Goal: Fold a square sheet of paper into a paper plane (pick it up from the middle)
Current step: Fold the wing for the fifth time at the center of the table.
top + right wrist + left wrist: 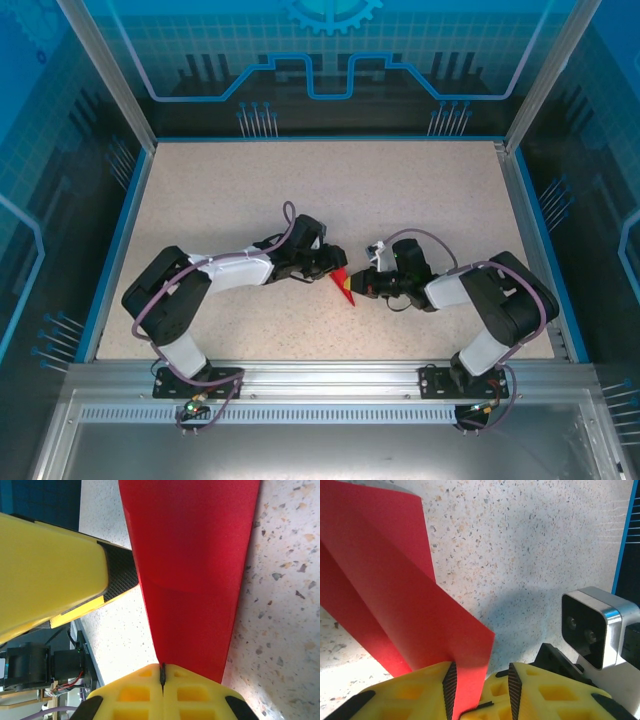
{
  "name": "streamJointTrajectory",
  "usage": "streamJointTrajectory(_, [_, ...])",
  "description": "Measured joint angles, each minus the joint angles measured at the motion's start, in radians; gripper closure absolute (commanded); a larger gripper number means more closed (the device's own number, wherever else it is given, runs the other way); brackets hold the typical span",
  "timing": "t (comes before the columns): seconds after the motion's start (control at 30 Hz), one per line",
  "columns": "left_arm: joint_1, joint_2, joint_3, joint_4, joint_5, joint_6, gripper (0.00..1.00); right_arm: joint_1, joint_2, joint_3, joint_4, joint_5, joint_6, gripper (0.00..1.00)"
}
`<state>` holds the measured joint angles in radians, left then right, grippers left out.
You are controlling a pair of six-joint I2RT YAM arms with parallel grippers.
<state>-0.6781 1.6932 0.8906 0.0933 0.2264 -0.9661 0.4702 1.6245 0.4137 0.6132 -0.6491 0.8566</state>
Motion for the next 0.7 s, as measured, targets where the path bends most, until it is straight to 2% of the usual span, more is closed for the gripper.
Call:
streamJointTrajectory(0.27, [0.000,0.061,0.023,0.011,0.000,0.001,0.64,0.000,0.000,0.006,-0.020,-0.006,-0.003,0.94])
streamJointTrajectory(0.53, [-0.001,0.083,0.039,0.009,0.000,0.006,0.64,0.013,-0.032,0.049,-0.175,0.045,-0.093,0.75])
streamJointTrajectory(0.7, [-0.001,0.093,0.058,0.009,0.000,0.008,0.65,0.057,-0.076,0.097,-0.300,0.122,-0.179,0.69])
